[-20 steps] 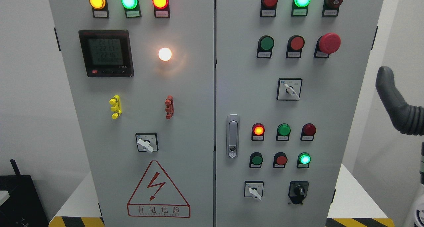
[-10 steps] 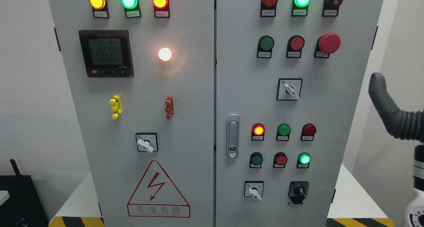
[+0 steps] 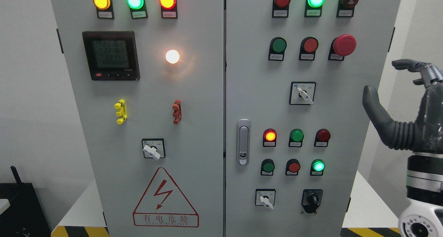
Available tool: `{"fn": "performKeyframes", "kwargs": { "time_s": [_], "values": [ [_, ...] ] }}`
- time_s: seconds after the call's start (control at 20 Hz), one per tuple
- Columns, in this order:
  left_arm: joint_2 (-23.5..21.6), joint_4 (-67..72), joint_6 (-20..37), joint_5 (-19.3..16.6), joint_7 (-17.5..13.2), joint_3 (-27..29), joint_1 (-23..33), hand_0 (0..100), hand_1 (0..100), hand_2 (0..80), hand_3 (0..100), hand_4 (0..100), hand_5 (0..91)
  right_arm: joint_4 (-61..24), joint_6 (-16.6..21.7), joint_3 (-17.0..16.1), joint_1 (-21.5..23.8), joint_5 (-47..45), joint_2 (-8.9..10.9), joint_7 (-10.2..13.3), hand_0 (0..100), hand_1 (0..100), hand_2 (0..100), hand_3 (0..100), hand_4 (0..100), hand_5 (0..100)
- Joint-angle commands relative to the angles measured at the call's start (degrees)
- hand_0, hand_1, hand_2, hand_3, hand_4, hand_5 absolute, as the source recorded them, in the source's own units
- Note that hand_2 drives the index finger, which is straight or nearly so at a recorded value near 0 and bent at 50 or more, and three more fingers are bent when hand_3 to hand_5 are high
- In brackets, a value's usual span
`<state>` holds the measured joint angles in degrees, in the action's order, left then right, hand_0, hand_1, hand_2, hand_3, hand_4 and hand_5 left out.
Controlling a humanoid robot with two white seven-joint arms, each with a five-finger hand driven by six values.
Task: Rotate and turn off gray switch
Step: 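Move the right hand to the white rotary switch below the red mushroom button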
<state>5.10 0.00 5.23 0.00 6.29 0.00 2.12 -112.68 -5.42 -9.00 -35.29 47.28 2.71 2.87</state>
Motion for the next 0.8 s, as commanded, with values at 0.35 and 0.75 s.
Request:
{"fn": "performKeyframes", "kwargs": {
  "time_s": [0.35,0.75],
  "values": [
    [0.00,1.32,-0.04,-0.44,0.04,1.85,-0.01,12,39,0.0,0,0,0.0,4.92,-4.07,5.04,-1.54,4.31,-3.23,-0.14,10,27,60,83,79,98],
    [0.00,1.32,-0.04,-0.44,-0.05,1.85,-0.01,12,39,0.0,0,0,0.0,6.06,-4.42,6.10,-1.01,8.27,-5.87,-1.55,5,30,62,84,81,99]
  ]
}}
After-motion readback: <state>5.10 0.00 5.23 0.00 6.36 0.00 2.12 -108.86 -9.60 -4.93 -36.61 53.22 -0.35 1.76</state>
